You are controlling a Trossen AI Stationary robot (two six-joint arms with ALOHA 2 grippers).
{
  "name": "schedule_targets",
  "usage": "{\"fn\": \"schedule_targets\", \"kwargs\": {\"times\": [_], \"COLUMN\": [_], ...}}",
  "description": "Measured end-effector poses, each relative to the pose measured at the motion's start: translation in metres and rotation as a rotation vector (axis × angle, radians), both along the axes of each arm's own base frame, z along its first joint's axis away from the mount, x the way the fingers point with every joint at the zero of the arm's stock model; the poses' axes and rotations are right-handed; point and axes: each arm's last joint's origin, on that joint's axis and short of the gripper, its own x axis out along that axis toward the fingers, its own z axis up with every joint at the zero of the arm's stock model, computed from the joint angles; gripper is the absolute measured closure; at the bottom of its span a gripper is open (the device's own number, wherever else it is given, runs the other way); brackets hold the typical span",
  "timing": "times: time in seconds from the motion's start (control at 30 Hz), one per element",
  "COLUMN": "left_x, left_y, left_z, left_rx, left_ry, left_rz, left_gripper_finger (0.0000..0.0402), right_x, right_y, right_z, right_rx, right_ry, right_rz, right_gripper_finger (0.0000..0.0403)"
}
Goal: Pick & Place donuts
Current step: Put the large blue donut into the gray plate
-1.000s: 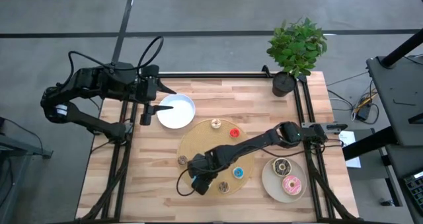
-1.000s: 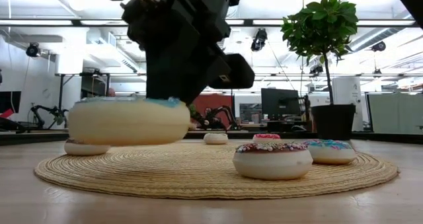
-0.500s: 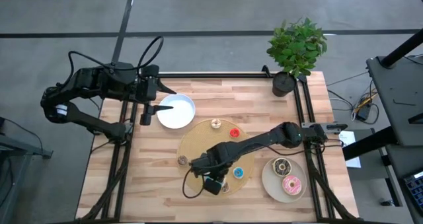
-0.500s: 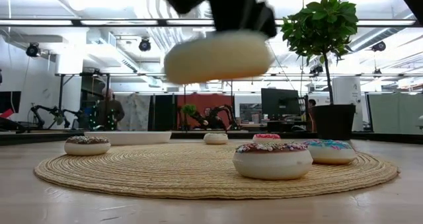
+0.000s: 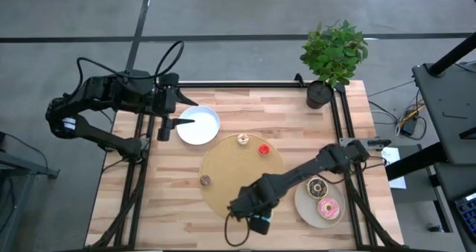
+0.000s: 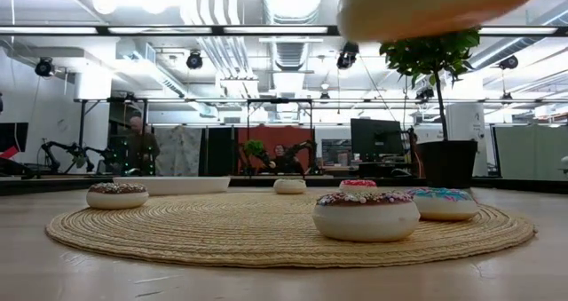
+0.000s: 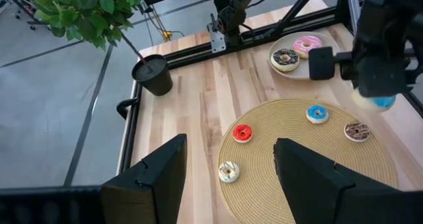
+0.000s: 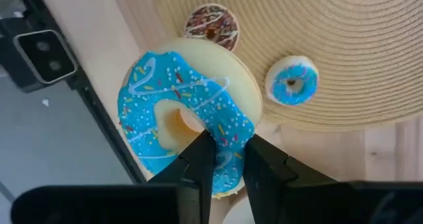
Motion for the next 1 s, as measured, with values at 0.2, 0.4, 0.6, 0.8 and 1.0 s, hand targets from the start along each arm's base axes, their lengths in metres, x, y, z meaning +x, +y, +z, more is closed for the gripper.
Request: {"fn": "schedule_targets", "kwargs": {"times": [0.2,0.4,0.6,0.8,1.0], "left_x": [0.0,0.0,0.0,0.0,0.0], "left_y": [0.0,0.0,0.0,0.0,0.0], "left_z": [0.0,0.0,0.0,0.0,0.0], "left_rx": [-0.001,-0.002,-0.001,-0.001,-0.008], "left_ry": [0.0,-0.002,-0.003,-0.003,-0.003], "left_rz": [-0.001,-0.003,-0.002,-0.001,0.006], "left_gripper_finger": [0.0203,0.0203,0.0203,0.0203,0.0203], "right_x": [-0.015,-0.03,-0.042,-0.049,-0.068], "right_y": [0.013,0.017,0.015,0.014,0.011], "right_z": [0.017,0.04,0.062,0.067,0.059], "right_rx": [0.017,0.005,-0.028,-0.058,-0.098], "right_ry": [-0.027,-0.088,-0.17,-0.198,-0.136], "right_rz": [-0.027,-0.086,-0.137,-0.116,-0.112], "right_gripper_finger": [0.0342,0.0344,0.0343,0.0343,0.0342]}}
